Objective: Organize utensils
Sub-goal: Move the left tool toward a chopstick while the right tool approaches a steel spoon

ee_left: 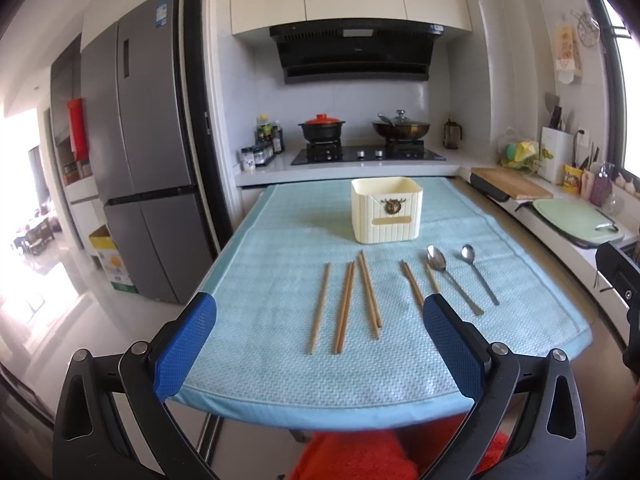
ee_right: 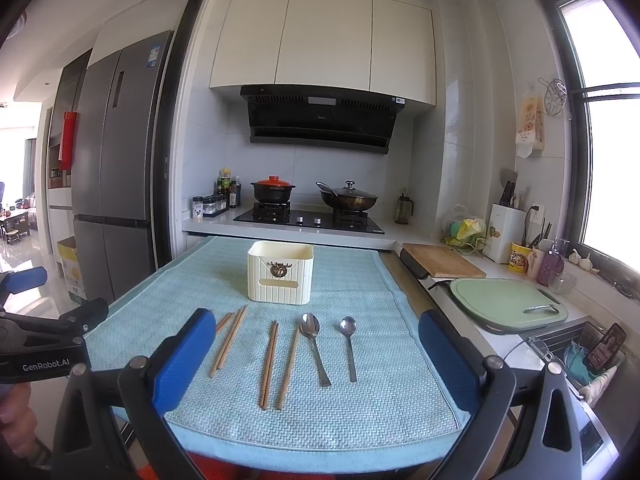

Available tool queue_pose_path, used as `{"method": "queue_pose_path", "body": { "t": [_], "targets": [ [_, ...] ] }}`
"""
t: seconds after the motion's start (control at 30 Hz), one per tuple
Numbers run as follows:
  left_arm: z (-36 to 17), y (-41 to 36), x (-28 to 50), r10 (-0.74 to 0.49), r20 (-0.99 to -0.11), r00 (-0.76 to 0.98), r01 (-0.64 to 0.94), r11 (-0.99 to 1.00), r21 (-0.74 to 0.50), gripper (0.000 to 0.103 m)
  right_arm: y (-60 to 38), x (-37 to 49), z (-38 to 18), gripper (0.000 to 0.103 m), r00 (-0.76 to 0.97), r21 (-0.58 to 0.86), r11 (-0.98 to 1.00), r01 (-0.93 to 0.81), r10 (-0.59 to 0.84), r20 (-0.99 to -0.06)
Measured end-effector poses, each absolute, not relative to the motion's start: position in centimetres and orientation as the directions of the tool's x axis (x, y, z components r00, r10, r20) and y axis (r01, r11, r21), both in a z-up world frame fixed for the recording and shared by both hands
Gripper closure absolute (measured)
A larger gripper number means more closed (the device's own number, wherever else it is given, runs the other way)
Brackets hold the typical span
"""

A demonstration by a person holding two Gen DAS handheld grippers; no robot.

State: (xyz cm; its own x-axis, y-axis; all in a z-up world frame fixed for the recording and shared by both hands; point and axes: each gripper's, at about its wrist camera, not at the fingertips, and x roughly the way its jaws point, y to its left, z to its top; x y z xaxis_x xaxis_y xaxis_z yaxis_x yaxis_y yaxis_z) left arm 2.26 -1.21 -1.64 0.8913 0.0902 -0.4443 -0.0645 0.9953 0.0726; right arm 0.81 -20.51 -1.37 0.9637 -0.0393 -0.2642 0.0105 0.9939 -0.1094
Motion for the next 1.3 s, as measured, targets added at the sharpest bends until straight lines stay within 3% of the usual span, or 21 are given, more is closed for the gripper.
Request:
{"method": "queue_pose_path", "body": {
  "t": [0.2, 0.4, 0.77, 1.3],
  "targets": [
    [-1.9, -1.1, 2.5, 0.099, -0.447, 0.889, -0.070, 0.994, 0.081, 0.000, -21.1, 1.0, -1.3, 0.000, 0.965, -0.077, 0.997, 0.008, -0.027, -0.262],
    [-2.9, -0.5, 4.1, 0.041, -0.510, 0.859, -0.036, 0.999, 0.021, 0.000, -21.6, 1.7, -1.5, 0.000, 0.961, -0.069, 0.997, 0.024, -0.042, -0.272],
    [-4.4, 2.8, 8.1, 0.058, -0.558, 0.828, -0.082, 0.997, -0.017, 0.000, -22.3, 4.3, -2.7, 0.000, 0.943, -0.072, 0.997, 0.032, -0.053, -0.328],
    [-10.7, 6.5, 14.2, 0.033, -0.696, 0.717, -0.125, 0.989, -0.082, 0.000, -26.7, 10.3, -7.3, 0.000, 0.903, -0.078, 0.996, 0.038, -0.067, -0.424]
  ]
}}
